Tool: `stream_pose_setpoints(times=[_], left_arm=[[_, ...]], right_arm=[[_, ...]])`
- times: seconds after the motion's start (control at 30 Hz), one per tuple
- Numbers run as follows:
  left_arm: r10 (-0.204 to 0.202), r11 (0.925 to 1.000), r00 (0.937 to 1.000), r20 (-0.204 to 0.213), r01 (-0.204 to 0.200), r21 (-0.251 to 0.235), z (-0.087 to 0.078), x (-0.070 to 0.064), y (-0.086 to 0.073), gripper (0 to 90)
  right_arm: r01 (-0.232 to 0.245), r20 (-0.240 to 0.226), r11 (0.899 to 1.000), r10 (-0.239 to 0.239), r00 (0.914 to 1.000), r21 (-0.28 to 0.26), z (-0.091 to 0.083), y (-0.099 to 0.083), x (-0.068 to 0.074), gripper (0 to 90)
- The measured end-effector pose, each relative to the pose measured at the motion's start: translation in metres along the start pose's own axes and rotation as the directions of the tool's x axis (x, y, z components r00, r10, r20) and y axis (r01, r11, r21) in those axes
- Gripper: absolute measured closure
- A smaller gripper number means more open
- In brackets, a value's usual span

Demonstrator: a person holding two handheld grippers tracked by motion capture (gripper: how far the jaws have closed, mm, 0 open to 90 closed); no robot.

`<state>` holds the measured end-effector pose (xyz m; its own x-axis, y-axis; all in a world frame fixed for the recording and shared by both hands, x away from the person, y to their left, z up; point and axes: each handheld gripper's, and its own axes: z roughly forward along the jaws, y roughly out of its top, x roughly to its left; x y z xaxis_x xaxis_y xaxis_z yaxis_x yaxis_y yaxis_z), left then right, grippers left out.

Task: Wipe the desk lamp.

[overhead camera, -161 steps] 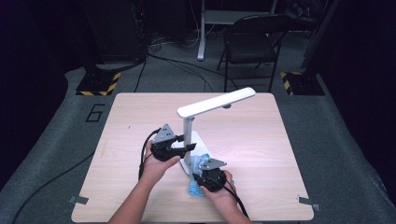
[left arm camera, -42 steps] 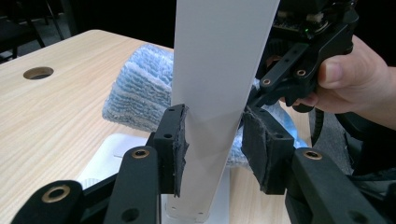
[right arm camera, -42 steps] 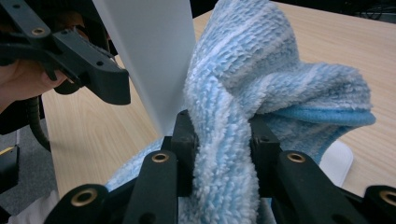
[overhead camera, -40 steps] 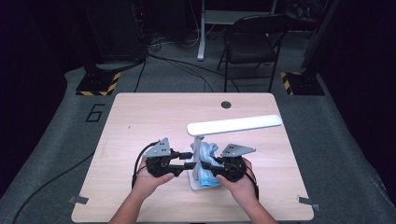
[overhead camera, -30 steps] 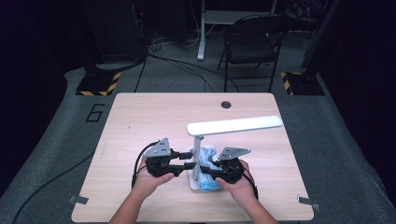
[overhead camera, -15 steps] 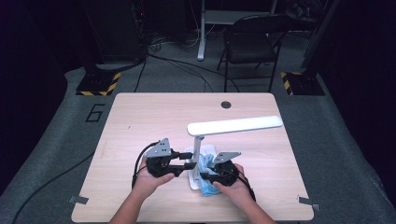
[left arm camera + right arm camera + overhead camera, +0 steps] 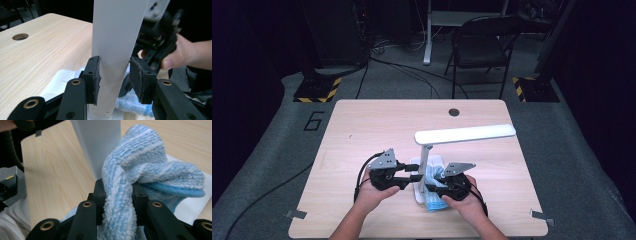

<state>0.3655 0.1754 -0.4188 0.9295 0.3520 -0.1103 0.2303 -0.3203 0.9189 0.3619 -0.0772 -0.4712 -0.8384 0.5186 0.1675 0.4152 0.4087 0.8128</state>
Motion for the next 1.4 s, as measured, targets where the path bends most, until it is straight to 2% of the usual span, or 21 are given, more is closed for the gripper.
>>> stream_pose_setpoints(times=[0.13, 0.2, 0.27, 0.33, 0.4, 0.47, 0.57, 0.63, 0.7, 0.73, 0.83, 0.97, 1.07, 1.1, 1.2, 1.27, 1.4], left_arm=[[0.000, 1.0000, 1.0000, -0.001, 0.000, -0.003, 0.000, 0.000, -0.001, 60.5], [0.004, 1.0000, 1.0000, -0.003, -0.004, 0.001, -0.001, 0.001, -0.001, 60.5], [-0.003, 0.9999, 0.9999, 0.011, 0.003, 0.014, -0.003, 0.002, -0.001, 60.5], [-0.011, 0.9999, 0.9999, 0.008, 0.011, 0.008, -0.002, 0.003, -0.002, 60.4], [-0.009, 0.9998, 0.9999, 0.013, 0.009, 0.018, -0.002, 0.004, -0.002, 60.4], [-0.010, 0.9997, 0.9999, 0.011, 0.010, 0.022, -0.002, 0.004, -0.001, 60.4], [-0.008, 0.9994, 0.9998, 0.019, 0.007, 0.033, -0.003, 0.005, 0.000, 60.4], [-0.005, 0.9994, 0.9998, 0.020, 0.004, 0.033, -0.003, 0.005, -0.001, 60.4], [-0.007, 0.9994, 0.9998, 0.019, 0.006, 0.034, -0.003, 0.005, -0.001, 60.4], [-0.010, 0.9996, 0.9999, 0.008, 0.010, 0.028, -0.002, 0.004, -0.002, 60.4], [-0.017, 0.9993, 0.9997, 0.015, 0.017, 0.035, -0.001, 0.006, -0.004, 60.4], [-0.007, 0.9993, 0.9999, 0.015, 0.006, 0.036, -0.001, 0.005, -0.005, 61.1], [-0.006, 0.9993, 0.9999, 0.014, 0.006, 0.037, -0.001, 0.006, -0.006, 61.3], [-0.009, 0.9994, 0.9998, 0.015, 0.009, 0.033, -0.001, 0.006, -0.006, 61.3], [-0.014, 0.9994, 0.9998, 0.012, 0.014, 0.032, -0.001, 0.006, -0.007, 61.4], [-0.006, 0.9995, 0.9999, 0.013, 0.005, 0.031, -0.001, 0.006, -0.006, 61.4], [-0.011, 0.9995, 0.9999, 0.013, 0.010, 0.029, -0.001, 0.005, -0.007, 61.4]], right_arm=[[0.012, -0.001, 1.000, -0.012, 0.9999, -0.016, -0.011, 0.007, 0.005, 71.1], [0.018, 0.013, 0.999, -0.017, 0.9998, -0.051, -0.018, 0.011, 0.010, 71.1], [0.028, 0.007, 0.998, -0.028, 0.9996, -0.063, -0.024, 0.017, 0.012, 71.1], [0.022, -0.006, 0.994, -0.022, 0.9997, -0.109, -0.033, 0.024, 0.017, 71.1], [0.030, -0.005, 0.991, -0.031, 0.9995, -0.132, -0.040, 0.030, 0.020, 71.0], [0.051, 0.022, 0.986, -0.049, 0.9986, -0.157, -0.045, 0.035, 0.023, 71.0], [0.086, 0.034, 0.984, -0.081, 0.9961, -0.159, -0.049, 0.040, 0.024, 71.1], [0.086, 0.021, 0.985, -0.084, 0.9962, -0.148, -0.047, 0.038, 0.020, 71.2], [0.067, -0.001, 0.987, -0.068, 0.9977, -0.145, -0.042, 0.034, 0.017, 71.2], [0.062, -0.013, 0.988, -0.065, 0.9978, -0.139, -0.040, 0.032, 0.016, 71.2], [0.058, -0.010, 0.992, -0.060, 0.9982, -0.111, -0.030, 0.023, 0.013, 71.2], [0.051, 0.013, 0.998, -0.051, 0.9986, -0.042, -0.009, 0.007, 0.009, 71.1], [0.060, 0.020, 0.997, -0.061, 0.9979, 0.045, 0.008, -0.006, 0.006, 71.1], [0.077, 0.030, 0.996, -0.079, 0.9964, 0.055, 0.012, -0.009, 0.005, 71.2], [0.065, 0.040, 0.995, -0.068, 0.9969, 0.070, 0.017, -0.014, 0.001, 71.2], [0.076, 0.046, 0.993, -0.081, 0.9957, 0.090, 0.020, -0.015, 0.000, 71.2], [0.068, 0.028, 0.994, -0.070, 0.9972, 0.085, 0.019, -0.015, -0.002, 71.3]])
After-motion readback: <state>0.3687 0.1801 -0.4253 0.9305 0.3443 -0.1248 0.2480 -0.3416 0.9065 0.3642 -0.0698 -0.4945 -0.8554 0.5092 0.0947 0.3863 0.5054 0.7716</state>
